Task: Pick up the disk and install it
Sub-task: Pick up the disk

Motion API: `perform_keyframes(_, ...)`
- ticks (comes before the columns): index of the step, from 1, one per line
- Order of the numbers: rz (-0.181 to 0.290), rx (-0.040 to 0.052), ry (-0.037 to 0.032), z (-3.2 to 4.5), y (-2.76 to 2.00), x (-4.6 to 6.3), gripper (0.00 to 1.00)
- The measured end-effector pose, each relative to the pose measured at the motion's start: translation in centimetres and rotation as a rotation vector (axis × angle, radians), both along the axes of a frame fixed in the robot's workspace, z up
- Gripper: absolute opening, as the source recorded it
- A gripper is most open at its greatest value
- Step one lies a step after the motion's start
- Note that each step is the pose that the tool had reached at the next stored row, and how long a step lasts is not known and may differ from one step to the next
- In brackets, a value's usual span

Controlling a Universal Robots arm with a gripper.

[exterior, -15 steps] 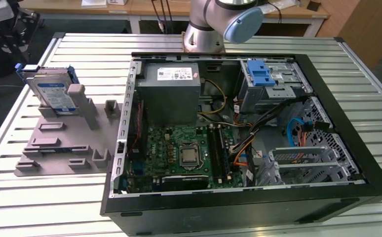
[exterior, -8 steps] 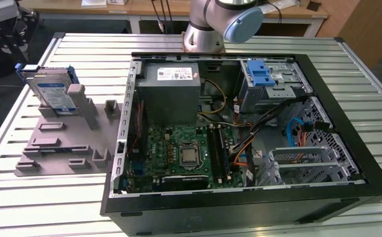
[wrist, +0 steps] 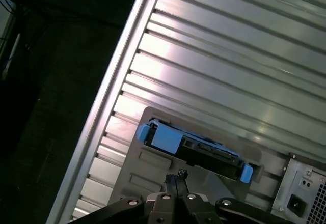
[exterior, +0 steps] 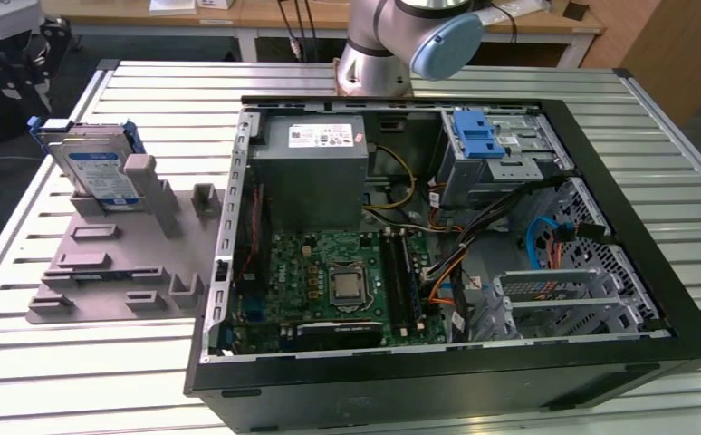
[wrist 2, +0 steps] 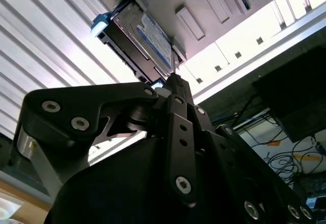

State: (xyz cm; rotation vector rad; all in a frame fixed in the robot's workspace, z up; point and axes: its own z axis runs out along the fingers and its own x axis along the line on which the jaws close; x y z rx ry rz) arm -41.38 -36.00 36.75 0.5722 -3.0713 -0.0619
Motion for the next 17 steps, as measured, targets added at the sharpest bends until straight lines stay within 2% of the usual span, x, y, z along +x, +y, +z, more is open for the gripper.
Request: perform_keyframes(17, 0.204, 0.0, 0.0, 0.0, 0.0, -0.05, 0.11)
